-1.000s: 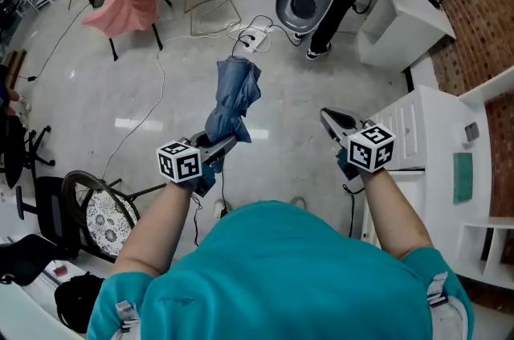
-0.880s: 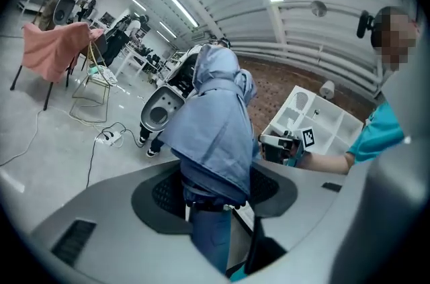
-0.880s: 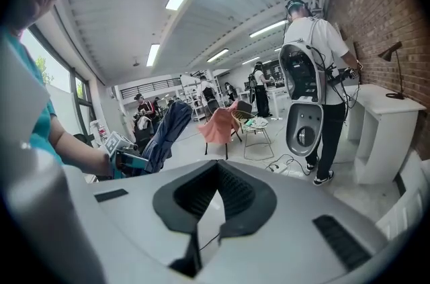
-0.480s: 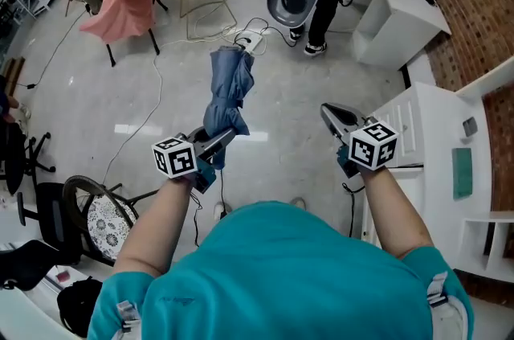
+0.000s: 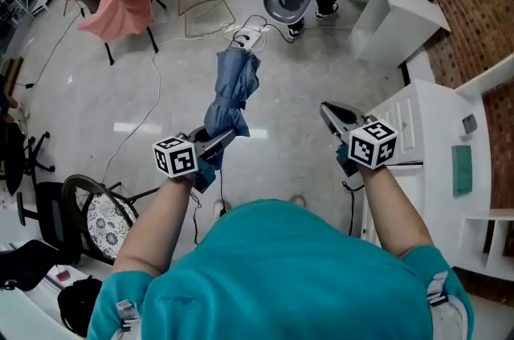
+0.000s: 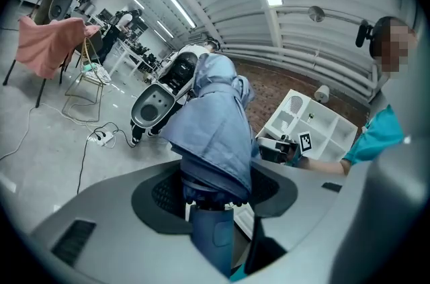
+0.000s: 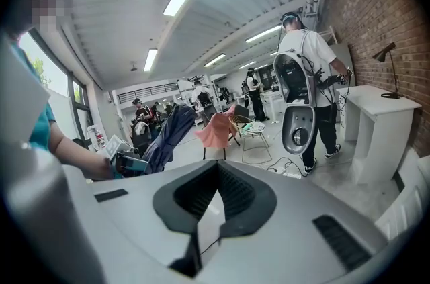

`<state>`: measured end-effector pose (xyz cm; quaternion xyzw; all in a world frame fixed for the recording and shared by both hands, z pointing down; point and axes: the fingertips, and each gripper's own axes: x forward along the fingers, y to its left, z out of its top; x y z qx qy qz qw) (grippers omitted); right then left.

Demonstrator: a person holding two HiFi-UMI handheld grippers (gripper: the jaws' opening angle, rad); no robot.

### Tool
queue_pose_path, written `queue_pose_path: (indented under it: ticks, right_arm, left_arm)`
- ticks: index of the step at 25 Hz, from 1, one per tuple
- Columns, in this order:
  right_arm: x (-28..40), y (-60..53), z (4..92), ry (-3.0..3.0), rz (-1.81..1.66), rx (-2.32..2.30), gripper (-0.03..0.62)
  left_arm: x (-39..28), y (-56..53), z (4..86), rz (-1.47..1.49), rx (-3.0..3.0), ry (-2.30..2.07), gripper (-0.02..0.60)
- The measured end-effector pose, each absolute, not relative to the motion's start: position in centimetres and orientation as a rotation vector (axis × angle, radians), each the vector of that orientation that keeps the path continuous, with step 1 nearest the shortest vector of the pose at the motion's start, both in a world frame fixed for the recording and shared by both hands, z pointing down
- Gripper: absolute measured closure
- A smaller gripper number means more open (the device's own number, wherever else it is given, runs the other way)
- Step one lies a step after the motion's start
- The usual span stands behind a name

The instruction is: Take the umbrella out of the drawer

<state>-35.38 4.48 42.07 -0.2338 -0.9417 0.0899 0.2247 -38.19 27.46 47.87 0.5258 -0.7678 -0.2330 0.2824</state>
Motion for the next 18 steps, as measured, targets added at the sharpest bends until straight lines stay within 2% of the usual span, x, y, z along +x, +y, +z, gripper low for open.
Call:
queue_pose_path:
  ticks: [18]
  right_arm:
    - [-35.11,4.33,41.93,-2.598,0.199,-0.648,0.574]
  left_arm:
    - [-37.87,27.39,47.63,-0.639,1.4,-2.059,0.353]
